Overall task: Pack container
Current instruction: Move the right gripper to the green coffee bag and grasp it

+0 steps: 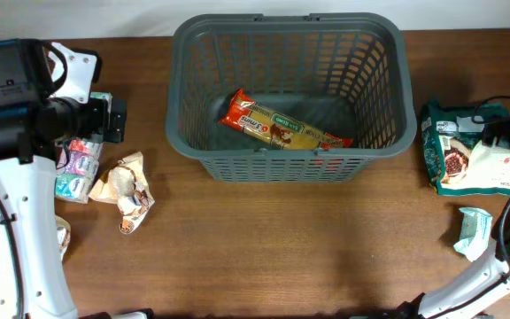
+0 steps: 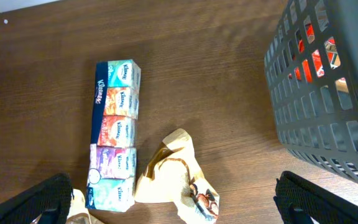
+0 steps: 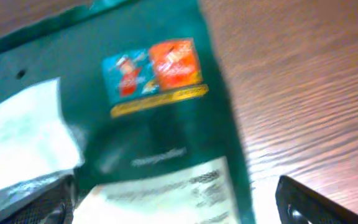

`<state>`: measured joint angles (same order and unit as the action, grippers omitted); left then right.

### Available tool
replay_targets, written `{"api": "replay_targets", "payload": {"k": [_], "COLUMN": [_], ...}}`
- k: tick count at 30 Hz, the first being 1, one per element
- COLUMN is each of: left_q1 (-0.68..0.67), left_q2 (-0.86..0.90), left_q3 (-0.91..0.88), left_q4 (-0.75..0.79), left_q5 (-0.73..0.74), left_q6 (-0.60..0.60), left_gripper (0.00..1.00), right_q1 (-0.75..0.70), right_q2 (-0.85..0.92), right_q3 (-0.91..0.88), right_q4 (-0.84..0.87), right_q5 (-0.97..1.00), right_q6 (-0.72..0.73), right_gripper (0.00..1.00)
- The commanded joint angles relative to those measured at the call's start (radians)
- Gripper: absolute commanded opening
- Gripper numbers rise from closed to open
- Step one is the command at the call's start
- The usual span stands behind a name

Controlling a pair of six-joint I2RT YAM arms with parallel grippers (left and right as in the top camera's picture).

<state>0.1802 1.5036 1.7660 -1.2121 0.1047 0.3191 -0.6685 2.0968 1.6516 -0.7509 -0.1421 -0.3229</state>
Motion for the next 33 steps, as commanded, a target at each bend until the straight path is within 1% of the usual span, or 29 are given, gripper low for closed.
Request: {"api": "replay_targets", "payload": {"k": [1, 9, 14, 33], "left_q1": [0.006, 0.006, 0.006, 0.006], "left_q2": [0.003, 0.004, 0.003, 0.003], "left_q3": [-0.002, -0.002, -0.002, -0.002], "left_q4": [0.000, -0.001, -0.001, -0.001], "left_q5": [0.011, 0.011, 0.011, 0.011], "left_q6": [0.008, 0.008, 0.008, 0.008], "left_gripper": [0.99, 0.99, 0.99, 0.99], "right_q1": [0.002, 0.000, 0.000, 0.000], "right_q2": [0.002, 0.003, 0.005, 0.005], "right_q3": [0.002, 0.001, -0.028, -0.354], "right_q4": [-0.039, -0.042, -0.014, 0.242], "right_q5": [-0.114, -0.104, -0.055, -0.037], "right_q6": [-0.070, -0.089, -0.089, -0.088], "right_gripper": [0.99, 0.99, 0.99, 0.99]}}
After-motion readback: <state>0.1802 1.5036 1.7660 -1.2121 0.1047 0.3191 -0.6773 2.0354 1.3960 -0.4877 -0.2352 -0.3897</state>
